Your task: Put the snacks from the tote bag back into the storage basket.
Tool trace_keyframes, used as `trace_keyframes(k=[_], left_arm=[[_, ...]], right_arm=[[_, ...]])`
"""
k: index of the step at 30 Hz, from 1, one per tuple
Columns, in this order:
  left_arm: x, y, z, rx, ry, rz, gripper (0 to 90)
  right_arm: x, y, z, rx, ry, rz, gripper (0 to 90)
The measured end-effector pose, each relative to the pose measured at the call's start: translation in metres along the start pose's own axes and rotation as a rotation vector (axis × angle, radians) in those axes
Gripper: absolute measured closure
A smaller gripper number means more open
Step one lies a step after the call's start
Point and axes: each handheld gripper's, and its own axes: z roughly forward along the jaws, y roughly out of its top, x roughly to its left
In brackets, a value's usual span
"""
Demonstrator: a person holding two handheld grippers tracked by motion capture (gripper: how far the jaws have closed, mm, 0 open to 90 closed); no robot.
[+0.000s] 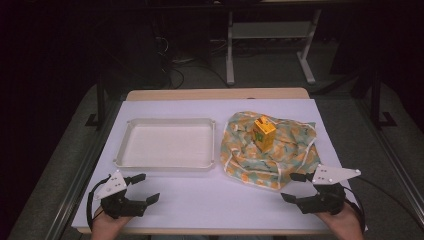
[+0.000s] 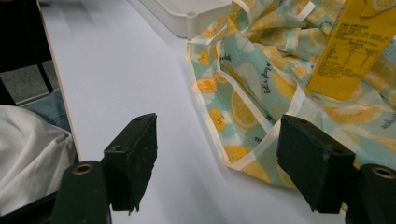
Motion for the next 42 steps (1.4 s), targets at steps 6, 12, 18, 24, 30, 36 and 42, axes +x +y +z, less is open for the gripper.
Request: trace_keyframes(k=[6,12,18,24,30,36,42], left_arm=[[-0.001,0.0,-0.001,-0.002,0.0,0.002,14.8],[-0.001,0.0,0.0,-0.004,0.0,0.003,14.8],[0.001,-0.001,-0.003,-0.011,0.007,-0.009,14.8],[0.001,-0.001,-0.002,-0.006,0.008,-0.012,14.8],[0.0,-0.001,0.0,-0.007,0.005,-0.013,14.8],[0.0,-0.001,-0.001,-0.007,0.009,-0.007,14.8],[0.001,-0.001,-0.001,-0.007,0.012,-0.009,14.9]], right_arm=[[-0.001,0.0,0.001,0.017,-0.017,0.013,26.8],[-0.004,0.001,-0.001,0.011,-0.034,0.026,25.9],[-0.011,0.006,-0.003,0.026,-0.053,0.046,24.3],[-0.015,0.012,-0.005,0.03,-0.077,0.057,23.8],[-0.019,0.024,-0.007,0.041,-0.074,0.059,23.7],[-0.022,0.031,-0.005,0.054,-0.083,0.053,22.3],[-0.024,0.033,0.001,0.062,-0.078,0.06,22.0]])
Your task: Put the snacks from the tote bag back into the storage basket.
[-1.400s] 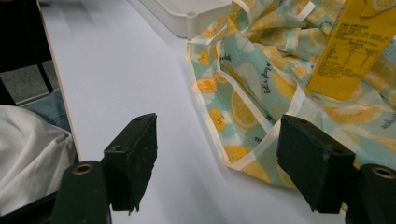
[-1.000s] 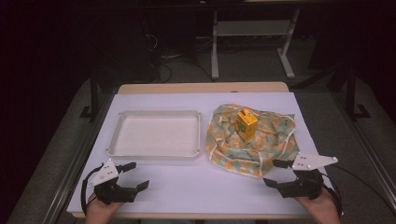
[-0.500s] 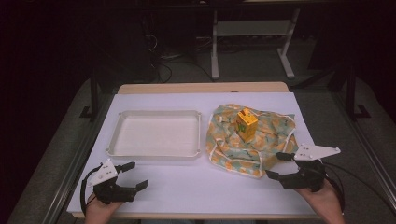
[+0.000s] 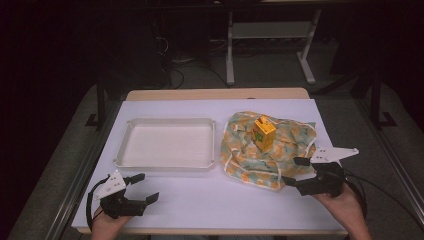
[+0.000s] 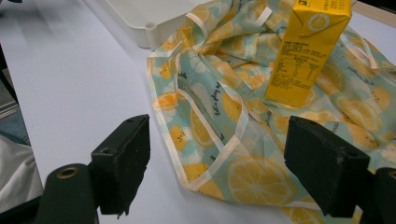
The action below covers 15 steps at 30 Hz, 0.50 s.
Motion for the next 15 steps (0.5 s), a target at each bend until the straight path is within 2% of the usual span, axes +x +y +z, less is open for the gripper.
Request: trace_keyframes(k=[5,6,15], left_arm=[[0.0,0.0008,-0.0009,-0.011,0.006,-0.004,14.8],[-0.0002,0.0014,-0.0005,-0.021,0.001,-0.014,14.8],[0.0009,0.0012,-0.0011,-0.019,0.012,-0.004,14.8]], right_arm=[[-0.0007,0.0018,0.0026,0.005,0.002,0.003,21.8],[-0.001,0.0022,0.0031,-0.002,0.001,-0.003,21.8],[-0.0028,0.0076,0.0069,0.002,-0.005,-0.006,21.3]])
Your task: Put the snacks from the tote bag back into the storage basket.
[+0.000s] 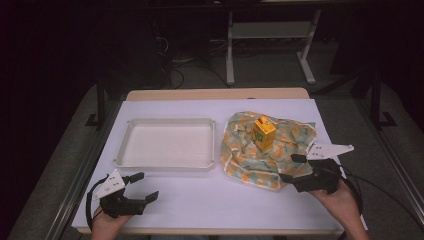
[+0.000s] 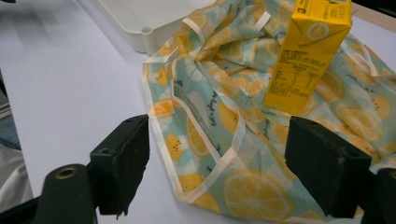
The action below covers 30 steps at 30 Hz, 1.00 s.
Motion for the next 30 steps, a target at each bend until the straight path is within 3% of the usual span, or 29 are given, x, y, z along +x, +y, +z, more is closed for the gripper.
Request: trace_keyframes(k=[30], left_arm=[[0.0,0.0,0.0,-0.001,-0.004,0.002,14.8]], right_arm=[[-0.025,0.05,0.011,0.067,-0.002,-0.024,21.4]])
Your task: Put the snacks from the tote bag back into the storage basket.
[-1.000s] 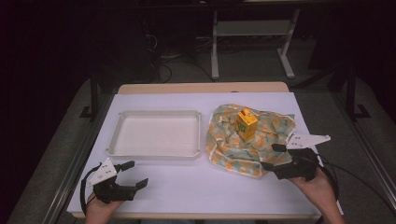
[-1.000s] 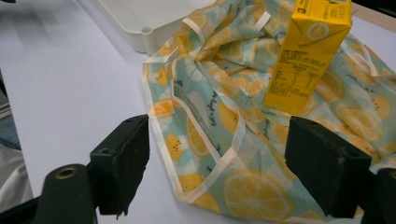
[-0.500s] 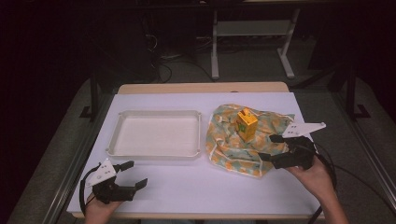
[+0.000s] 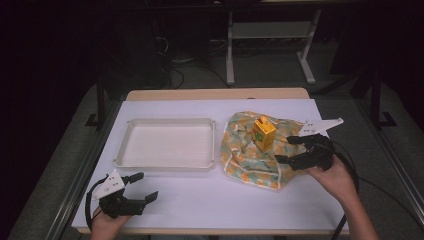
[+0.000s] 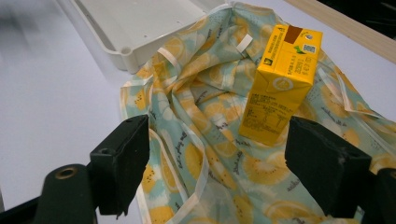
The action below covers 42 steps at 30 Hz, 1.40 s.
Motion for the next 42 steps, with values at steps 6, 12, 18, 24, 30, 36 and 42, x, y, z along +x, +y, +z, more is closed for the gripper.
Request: trace_keyframes(k=[6,12,18,24,30,36,42], left_arm=[[-0.001,0.0,-0.001,0.002,0.001,0.004,14.8],[-0.001,0.0,-0.001,0.003,-0.002,0.006,14.9],[0.0,0.0,-0.002,-0.004,-0.001,0.004,14.8],[-0.001,0.0,-0.002,-0.002,-0.003,0.002,14.8],[-0.001,0.0,-0.001,-0.002,-0.005,0.001,14.9],[-0.001,0.0,-0.002,-0.001,-0.009,0.004,14.9],[-0.001,0.0,-0.002,0.001,-0.01,0.011,14.8]], right_arm=[[-0.007,0.01,0.008,0.025,0.009,0.001,21.1],[-0.014,0.022,0.011,0.049,0.013,0.012,20.6],[-0.02,0.031,0.018,0.069,0.018,0.011,20.1],[-0.024,0.044,0.024,0.086,0.019,0.01,17.7],[-0.028,0.053,0.03,0.107,0.017,0.009,17.6],[-0.034,0.063,0.036,0.126,-0.003,0.017,17.4],[-0.039,0.074,0.044,0.153,-0.017,0.02,17.4]])
